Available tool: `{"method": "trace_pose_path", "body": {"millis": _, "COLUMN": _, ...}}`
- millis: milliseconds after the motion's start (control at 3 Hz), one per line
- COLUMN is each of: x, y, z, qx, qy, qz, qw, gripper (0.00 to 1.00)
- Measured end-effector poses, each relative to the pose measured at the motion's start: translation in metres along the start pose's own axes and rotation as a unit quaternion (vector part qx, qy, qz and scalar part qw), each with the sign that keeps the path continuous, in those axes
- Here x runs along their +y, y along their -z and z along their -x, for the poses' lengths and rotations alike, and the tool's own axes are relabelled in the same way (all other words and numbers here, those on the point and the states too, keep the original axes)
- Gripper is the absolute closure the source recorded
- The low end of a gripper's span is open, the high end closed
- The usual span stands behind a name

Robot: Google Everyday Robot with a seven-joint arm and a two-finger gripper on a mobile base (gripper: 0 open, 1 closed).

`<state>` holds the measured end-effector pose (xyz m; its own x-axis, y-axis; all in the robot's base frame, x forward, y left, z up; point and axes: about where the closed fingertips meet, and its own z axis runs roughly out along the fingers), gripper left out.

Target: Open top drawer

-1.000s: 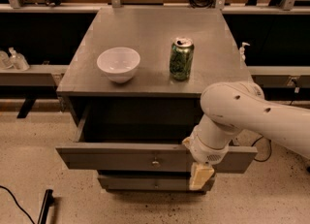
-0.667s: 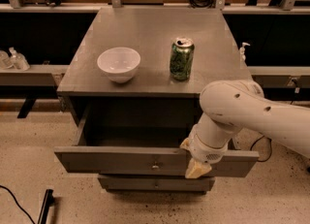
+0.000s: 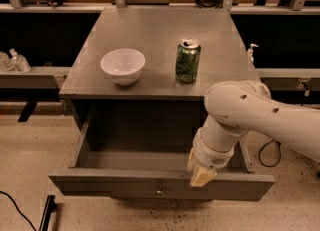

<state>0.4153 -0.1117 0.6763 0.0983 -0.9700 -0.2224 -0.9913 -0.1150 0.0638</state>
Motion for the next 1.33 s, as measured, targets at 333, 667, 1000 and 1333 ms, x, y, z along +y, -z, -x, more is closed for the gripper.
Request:
{"method": "trace_pose_path", "body": {"millis": 333, "x": 0.005, "y": 0.012, "z": 0.011, "qx": -0.009, "qy": 0.018, "qz": 0.007, "qw": 0.9998, "gripper": 0.61}}
{"method": "trace_pose_path", "body": {"millis": 667, "x": 0.005, "y": 0.012, "z": 0.011, "qx": -0.009, "qy": 0.019, "qz": 0.007, "qw": 0.9998, "gripper": 0.38}}
{"method": "trace_pose_path", "body": {"millis": 1000, "x": 0.005, "y": 0.052, "z": 0.025, "qx": -0.006, "qy": 0.035, "qz": -0.007, "qw": 0.9993, "gripper": 0.15}}
{"method": "trace_pose_path", "body": {"millis": 1333, "x": 0.003, "y": 0.088, "z": 0.038, "qx": 0.006, "qy": 0.053, "qz": -0.025, "qw": 0.9983, "gripper": 0.00}}
